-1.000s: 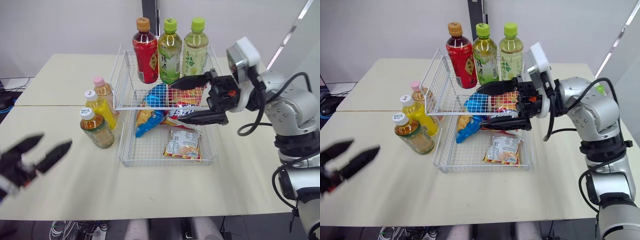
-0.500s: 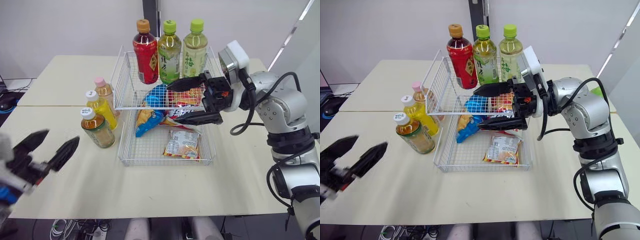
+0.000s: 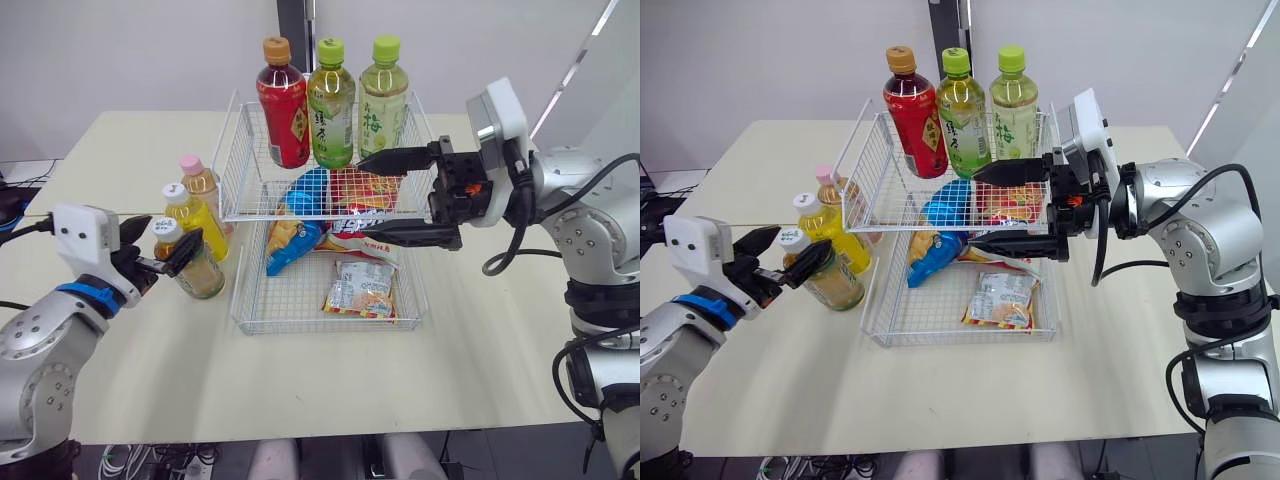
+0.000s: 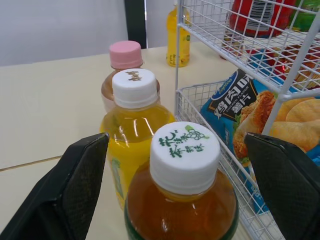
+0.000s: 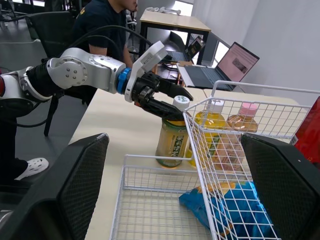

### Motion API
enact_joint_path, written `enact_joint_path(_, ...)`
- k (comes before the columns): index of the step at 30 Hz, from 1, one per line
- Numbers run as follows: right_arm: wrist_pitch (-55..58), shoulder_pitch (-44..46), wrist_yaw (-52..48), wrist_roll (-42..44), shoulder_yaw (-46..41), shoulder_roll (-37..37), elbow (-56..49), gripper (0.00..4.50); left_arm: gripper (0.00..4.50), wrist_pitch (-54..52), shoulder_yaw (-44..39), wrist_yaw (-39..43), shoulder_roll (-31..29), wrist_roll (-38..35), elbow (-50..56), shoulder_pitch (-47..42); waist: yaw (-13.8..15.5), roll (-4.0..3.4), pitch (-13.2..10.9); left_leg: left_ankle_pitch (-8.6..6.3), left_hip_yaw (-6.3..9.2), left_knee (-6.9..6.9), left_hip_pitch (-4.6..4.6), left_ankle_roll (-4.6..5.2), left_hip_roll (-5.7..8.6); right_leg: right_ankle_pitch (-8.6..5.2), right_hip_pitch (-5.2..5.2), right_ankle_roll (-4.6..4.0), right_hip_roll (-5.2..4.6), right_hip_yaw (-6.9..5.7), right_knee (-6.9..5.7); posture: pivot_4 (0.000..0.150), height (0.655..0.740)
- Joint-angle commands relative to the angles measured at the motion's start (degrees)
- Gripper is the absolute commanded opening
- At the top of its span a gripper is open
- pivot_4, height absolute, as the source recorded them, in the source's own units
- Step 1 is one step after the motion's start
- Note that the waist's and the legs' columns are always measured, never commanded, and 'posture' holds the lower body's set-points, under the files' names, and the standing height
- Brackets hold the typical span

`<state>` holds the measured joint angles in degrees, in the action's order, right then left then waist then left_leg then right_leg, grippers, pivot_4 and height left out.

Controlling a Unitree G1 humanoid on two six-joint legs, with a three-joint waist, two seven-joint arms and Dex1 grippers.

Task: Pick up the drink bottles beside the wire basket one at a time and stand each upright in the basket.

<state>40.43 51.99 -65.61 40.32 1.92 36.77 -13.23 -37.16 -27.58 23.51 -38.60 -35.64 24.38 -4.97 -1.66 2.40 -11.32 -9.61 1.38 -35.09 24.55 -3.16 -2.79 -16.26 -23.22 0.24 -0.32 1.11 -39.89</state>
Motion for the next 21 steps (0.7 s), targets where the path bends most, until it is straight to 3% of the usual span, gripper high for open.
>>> enact_joint_path(1, 0.2, -0.1, 1.2, 1.2, -2.3, 1.0, -2.3, 4.5, 4.31, 1.4, 0.3, 0.6, -0.4, 0.9, -0.4, -1.4, -0.1, 0.0, 0.0, 0.0, -0.01, 0.0, 0.0, 0.0, 0.0, 0.0, 0.0, 0.0, -0.01, 0.02, 0.0, 0.15, 0.74)
enact_joint_path(3, 0.3, -0.1, 1.5, 1.3, -2.3, 1.1, -2.5, 4.5, 3.97, 1.5, 0.4, 1.0, -0.4, 1.0, -1.0, -1.8, -0.1, 0.0, 0.0, 0.0, -0.02, 0.0, 0.0, 0.0, 0.0, 0.0, 0.0, 0.0, -0.01, 0.02, 0.01, 0.15, 0.74)
enact_joint_path(12, 0.4, 0.1, 2.2, 1.3, -2.2, 1.4, -2.8, 4.5, 1.38, 1.6, 0.5, 1.6, 0.0, 1.0, -1.5, -2.0, -0.1, 0.0, 0.0, 0.0, 0.0, 0.0, 0.0, 0.0, 0.0, 0.0, 0.0, 0.01, -0.01, 0.0, 0.01, 0.15, 0.74)
enact_joint_path(17, -0.1, 0.2, 2.3, 1.2, -2.2, 1.1, -2.6, 4.5, 1.36, 0.9, -1.8, 1.7, -0.5, -0.8, 0.5, -0.8, -0.1, 0.0, 0.0, 0.0, -0.01, 0.0, 0.0, 0.0, 0.0, 0.0, 0.0, 0.01, -0.01, 0.01, 0.01, 0.15, 0.74)
enact_joint_path(21, -0.5, 0.4, 2.2, 1.4, -2.6, 0.9, -2.0, 4.5, 1.36, -5.2, -9.0, 2.4, -4.7, -11.2, 2.1, -4.7, -0.1, 0.06, 0.0, 0.0, 0.02, 0.0, 0.02, 0.0, -0.02, -0.01, -0.01, 0.01, 0.0, -0.02, 0.01, 0.15, 0.74)
